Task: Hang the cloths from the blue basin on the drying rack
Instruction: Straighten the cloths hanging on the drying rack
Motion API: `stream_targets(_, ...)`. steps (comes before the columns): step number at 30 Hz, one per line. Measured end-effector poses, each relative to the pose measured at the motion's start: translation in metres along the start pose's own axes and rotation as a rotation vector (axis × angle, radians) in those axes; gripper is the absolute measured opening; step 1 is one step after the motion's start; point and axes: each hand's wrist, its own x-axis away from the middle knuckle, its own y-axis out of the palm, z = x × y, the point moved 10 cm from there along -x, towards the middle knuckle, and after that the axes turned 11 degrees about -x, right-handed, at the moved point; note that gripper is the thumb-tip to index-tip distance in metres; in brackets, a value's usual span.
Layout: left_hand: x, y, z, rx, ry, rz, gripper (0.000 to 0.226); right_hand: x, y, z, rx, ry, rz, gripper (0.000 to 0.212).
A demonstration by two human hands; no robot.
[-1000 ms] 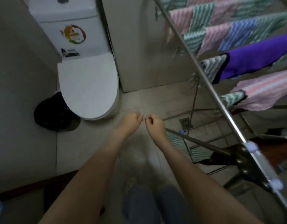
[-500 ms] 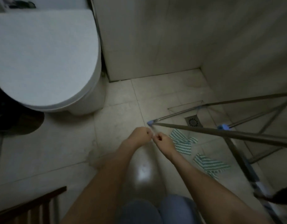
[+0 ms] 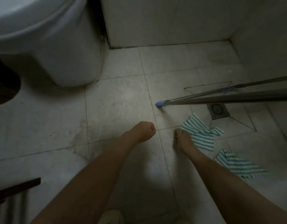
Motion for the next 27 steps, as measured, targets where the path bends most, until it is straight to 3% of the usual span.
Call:
stream_targets(3, -0.005, -0.005, -0.001, -0.006, 0.0, 0.007, 0.028, 0.0, 0.002, -0.008, 0.055, -0.054, -0.011, 0.019)
stream_targets(7, 0.017, -0.027, 0.005, -0.021, -0.028, 0.024, 0.029, 0.031, -0.041, -0.052, -0.197, -0.084, 0.032, 0.009)
stream_targets(12, 0.093, -0.091, 0.039, -0.065, 0.004, 0.025, 0.053, 0.115, -0.128, -0.132, -0.542, -0.055, 0.118, 0.028)
stream_targets(15, 0.136, -0.141, 0.053, -0.044, -0.017, 0.071, 0.067, 0.159, -0.165, -0.19, -0.581, -0.089, 0.101, 0.026)
stream_targets(20, 0.239, -0.244, 0.071, -0.061, -0.114, 0.14, 0.039, 0.258, -0.264, -0.295, -0.674, -0.219, 0.157, 0.014)
stream_targets(23, 0.295, -0.292, 0.092, 0.032, -0.13, 0.143, 0.048, 0.312, -0.328, -0.331, -0.782, -0.251, 0.155, 0.008)
stream_targets(26, 0.357, -0.349, 0.125, 0.164, -0.16, 0.243, 0.017, 0.364, -0.396, -0.354, -0.787, -0.268, 0.173, 0.019)
stream_targets(27, 0.374, -0.368, 0.134, 0.187, -0.172, 0.291, 0.017, 0.38, -0.417, -0.359, -0.764, -0.264, 0.173, 0.021)
